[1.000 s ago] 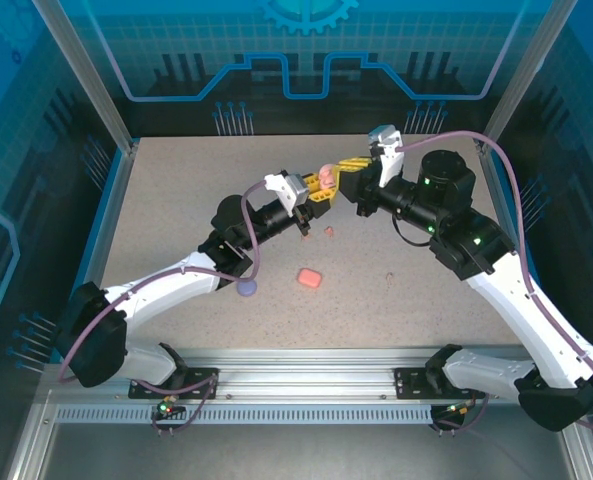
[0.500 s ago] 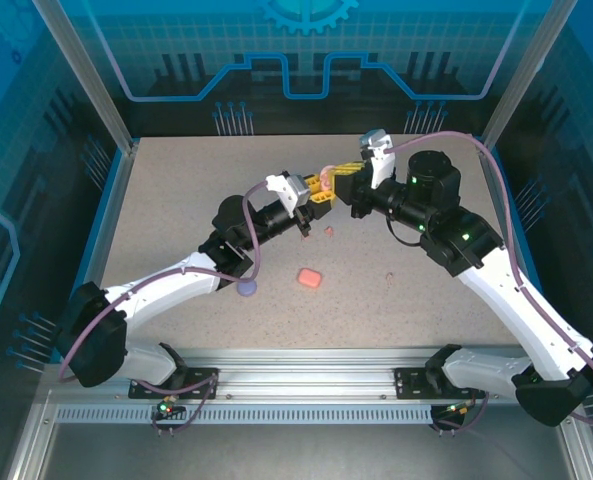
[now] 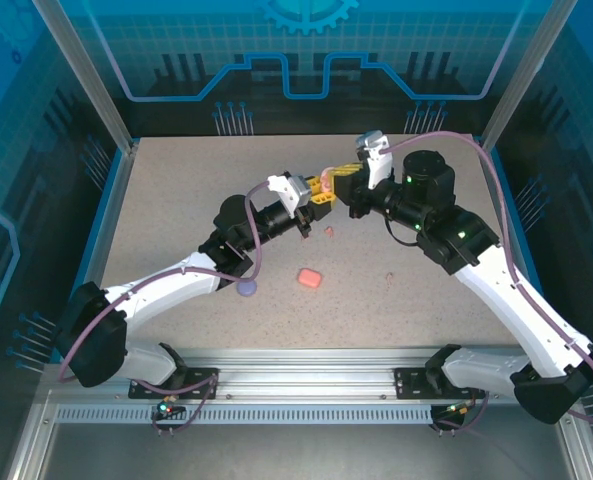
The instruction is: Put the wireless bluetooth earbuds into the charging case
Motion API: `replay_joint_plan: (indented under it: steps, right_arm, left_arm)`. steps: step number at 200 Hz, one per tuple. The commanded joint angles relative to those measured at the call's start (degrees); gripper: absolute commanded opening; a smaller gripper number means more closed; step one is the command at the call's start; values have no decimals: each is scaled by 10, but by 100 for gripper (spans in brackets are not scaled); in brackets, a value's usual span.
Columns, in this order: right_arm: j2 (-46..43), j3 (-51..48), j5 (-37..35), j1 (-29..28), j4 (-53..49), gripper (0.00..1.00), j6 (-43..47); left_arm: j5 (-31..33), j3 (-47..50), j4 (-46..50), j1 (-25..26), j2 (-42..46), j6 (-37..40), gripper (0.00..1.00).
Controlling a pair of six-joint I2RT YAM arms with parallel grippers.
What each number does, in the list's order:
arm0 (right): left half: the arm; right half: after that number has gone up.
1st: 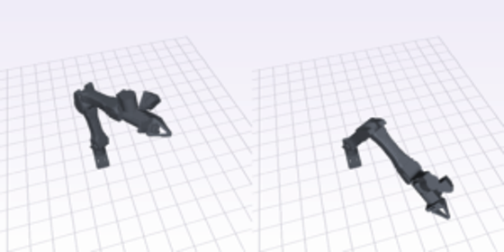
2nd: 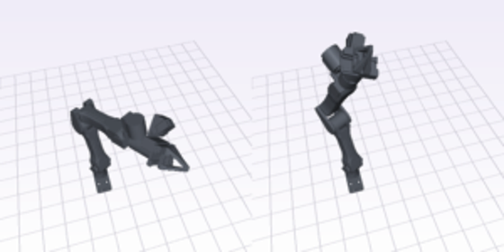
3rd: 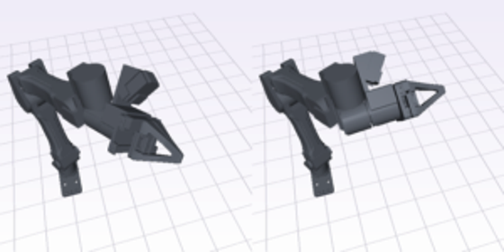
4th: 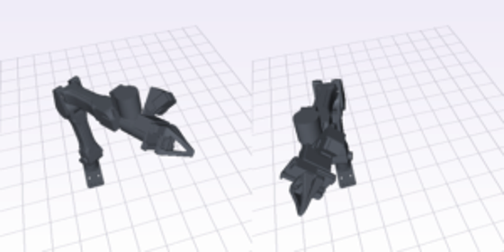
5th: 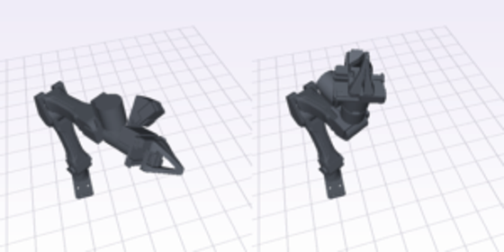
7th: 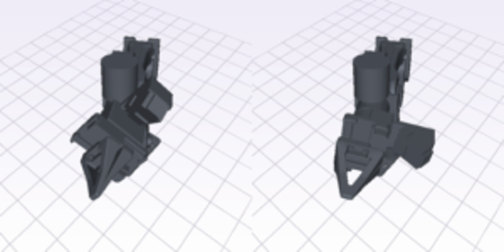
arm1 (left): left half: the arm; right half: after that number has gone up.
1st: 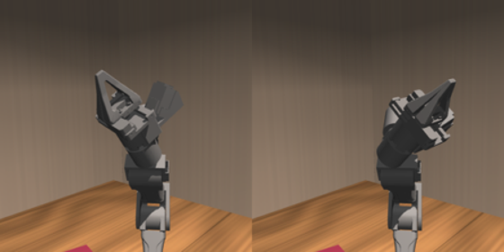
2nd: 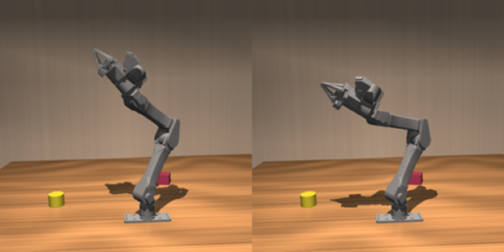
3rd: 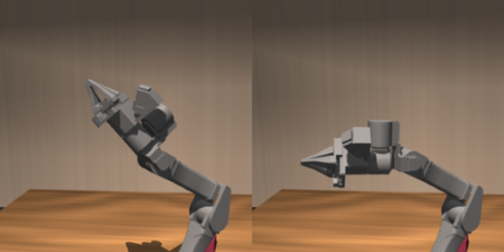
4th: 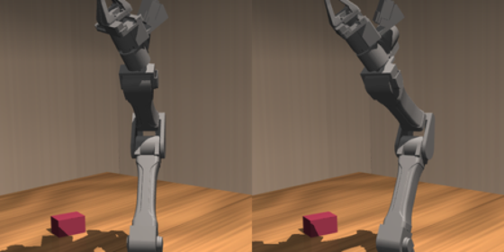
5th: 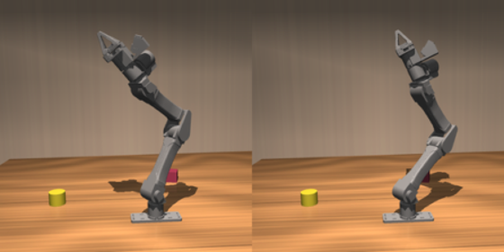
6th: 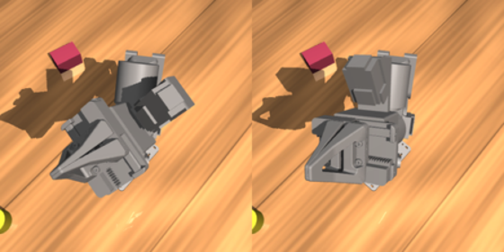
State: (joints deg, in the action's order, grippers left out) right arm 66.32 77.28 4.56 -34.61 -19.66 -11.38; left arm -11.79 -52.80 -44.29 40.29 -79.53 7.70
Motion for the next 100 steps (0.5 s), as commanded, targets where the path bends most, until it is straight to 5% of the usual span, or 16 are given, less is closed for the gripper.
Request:
replay_joint_plan:
  steps: [1, 61, 100]
  right_arm:
    - [9, 5, 2, -7, -24, 10, 15]
    - [19, 18, 32, -11, -58, 13, 24]
    - [29, 52, 4, -11, -69, 42, -2]
  left_arm:
    - [-3, -14, -23, 4, 8, 13, 0]
    - [-1, -18, -18, 4, 3, 11, 0]
    - [3, -13, -22, 4, -5, 1, 0]
